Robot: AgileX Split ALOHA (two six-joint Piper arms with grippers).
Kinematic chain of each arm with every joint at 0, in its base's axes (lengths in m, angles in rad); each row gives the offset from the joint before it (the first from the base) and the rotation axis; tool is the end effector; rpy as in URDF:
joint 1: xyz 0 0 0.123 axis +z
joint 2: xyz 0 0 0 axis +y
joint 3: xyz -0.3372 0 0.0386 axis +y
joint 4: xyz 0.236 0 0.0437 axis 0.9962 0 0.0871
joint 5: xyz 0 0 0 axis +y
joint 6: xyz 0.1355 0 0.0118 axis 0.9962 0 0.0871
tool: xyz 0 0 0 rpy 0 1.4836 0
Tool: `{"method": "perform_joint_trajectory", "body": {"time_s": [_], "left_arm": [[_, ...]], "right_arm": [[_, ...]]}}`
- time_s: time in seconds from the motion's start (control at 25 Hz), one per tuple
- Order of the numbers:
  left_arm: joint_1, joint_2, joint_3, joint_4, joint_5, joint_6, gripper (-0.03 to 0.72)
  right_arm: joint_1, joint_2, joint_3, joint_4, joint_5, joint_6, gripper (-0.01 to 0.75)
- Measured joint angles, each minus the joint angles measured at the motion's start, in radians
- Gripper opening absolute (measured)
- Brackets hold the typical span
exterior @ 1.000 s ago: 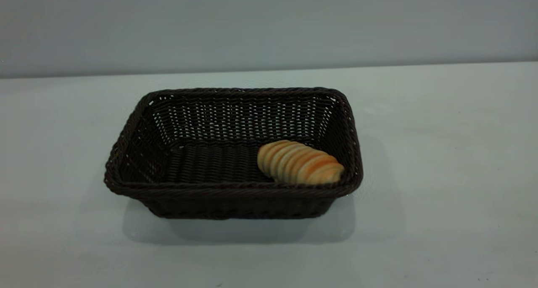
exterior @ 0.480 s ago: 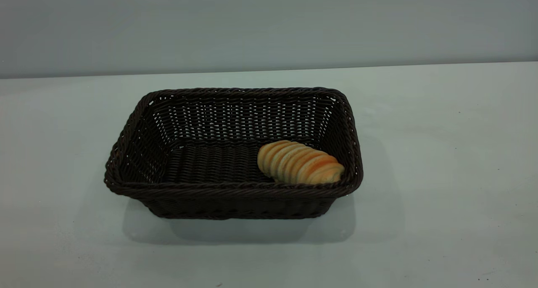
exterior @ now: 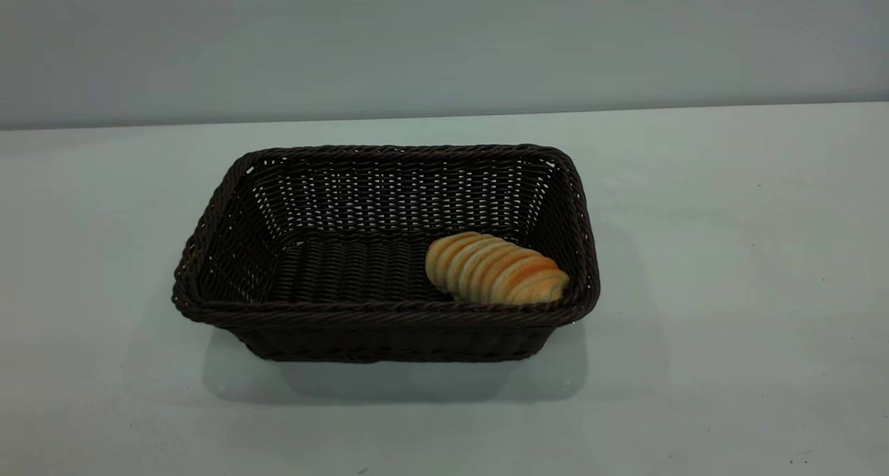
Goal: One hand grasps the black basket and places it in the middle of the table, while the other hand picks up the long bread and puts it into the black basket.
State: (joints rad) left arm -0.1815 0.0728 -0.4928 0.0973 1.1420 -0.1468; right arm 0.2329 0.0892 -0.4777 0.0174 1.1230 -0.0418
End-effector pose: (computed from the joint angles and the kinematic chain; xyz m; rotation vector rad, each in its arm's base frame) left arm -0.0240 0.0166 0.2420 0.0335 2.2014 -0.0634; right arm -0.0220 -0.0030 0.2393 -0.3044 2.1999 0.1269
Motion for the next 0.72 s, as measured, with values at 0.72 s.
{"method": "perform_joint_trajectory", "body": {"time_s": [0.72], "left_arm": [[0.183, -0.093, 0.000, 0.000, 0.000, 0.000, 0.476]], "right_arm": [[-0.177, 0.000, 0.000, 0.001, 0.000, 0.000, 0.353]]}}
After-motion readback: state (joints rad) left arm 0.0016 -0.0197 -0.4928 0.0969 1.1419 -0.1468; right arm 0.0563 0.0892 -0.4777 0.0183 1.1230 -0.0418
